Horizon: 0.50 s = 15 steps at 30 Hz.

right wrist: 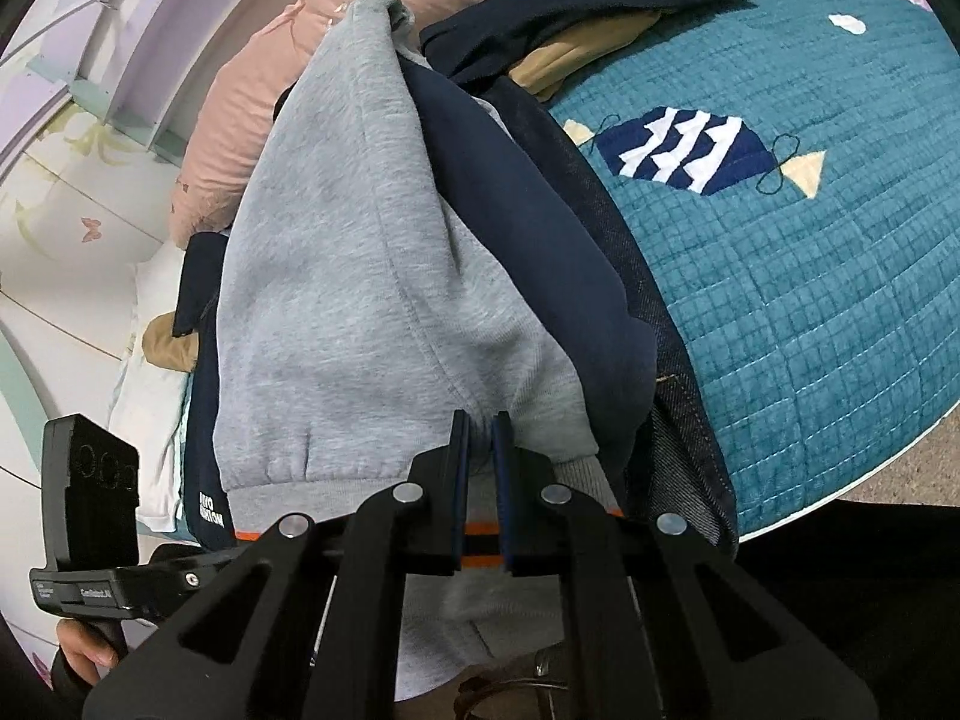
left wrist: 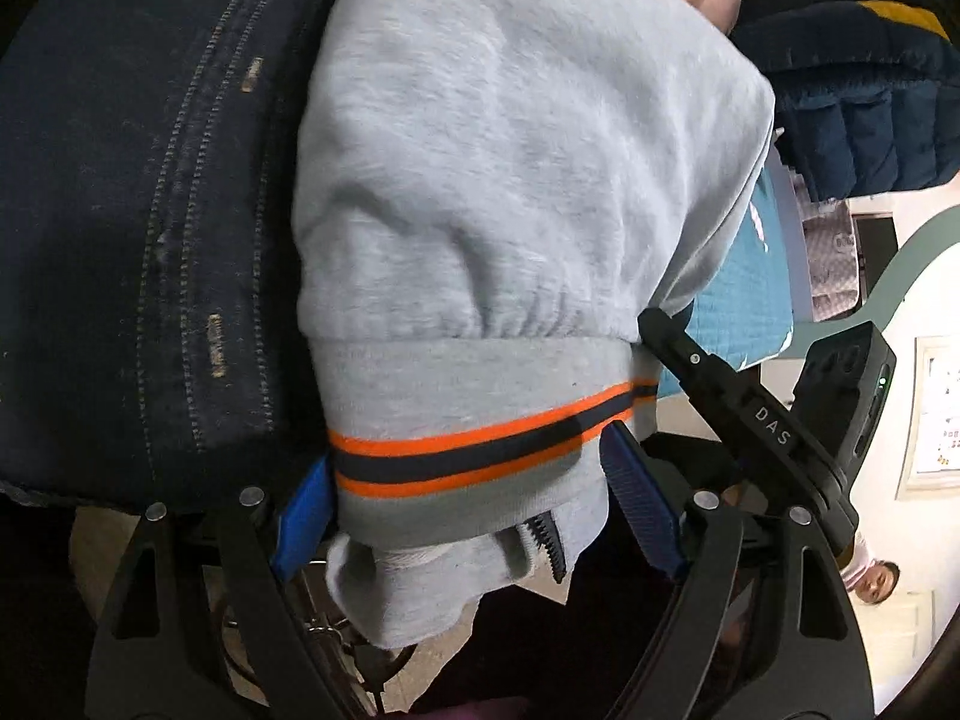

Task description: Fold large clothes

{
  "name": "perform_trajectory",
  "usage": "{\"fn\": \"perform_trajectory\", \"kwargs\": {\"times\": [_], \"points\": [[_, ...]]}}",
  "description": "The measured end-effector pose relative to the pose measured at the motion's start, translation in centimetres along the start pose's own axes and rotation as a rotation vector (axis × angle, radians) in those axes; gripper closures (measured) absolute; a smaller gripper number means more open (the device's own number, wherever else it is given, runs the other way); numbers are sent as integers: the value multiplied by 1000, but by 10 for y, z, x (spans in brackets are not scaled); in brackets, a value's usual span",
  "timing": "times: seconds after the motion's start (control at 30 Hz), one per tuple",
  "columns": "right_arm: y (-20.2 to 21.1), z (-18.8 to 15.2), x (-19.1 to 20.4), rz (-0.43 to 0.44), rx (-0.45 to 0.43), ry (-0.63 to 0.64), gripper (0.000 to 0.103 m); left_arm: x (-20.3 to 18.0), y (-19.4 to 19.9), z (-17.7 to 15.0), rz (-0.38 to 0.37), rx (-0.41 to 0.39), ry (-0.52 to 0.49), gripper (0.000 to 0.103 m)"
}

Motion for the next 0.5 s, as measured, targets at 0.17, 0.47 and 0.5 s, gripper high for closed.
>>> {"fn": "perform_trajectory", "kwargs": {"times": [0.17,0.47,0.5], "points": [[8,-1,-7,104,-16,-78,93,-6,5,2,53,-32,-27,65],[57,-18,-36,214,-134,-364,42,-42,56,27,-103,-120,-53,84],[58,-20,-40,229,-125,-401,41,-45,60,29,-114,-128,-57,84]]}}
Point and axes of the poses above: each gripper's, at about its wrist camera, not at the fingertips, and y roughly against the way its jaws point, x to its left, z to its top, the point moved 7 cm from there along -y, roughly the way its jaws point, and after that the axes turned 6 degrees about x, right-handed, at the moved point
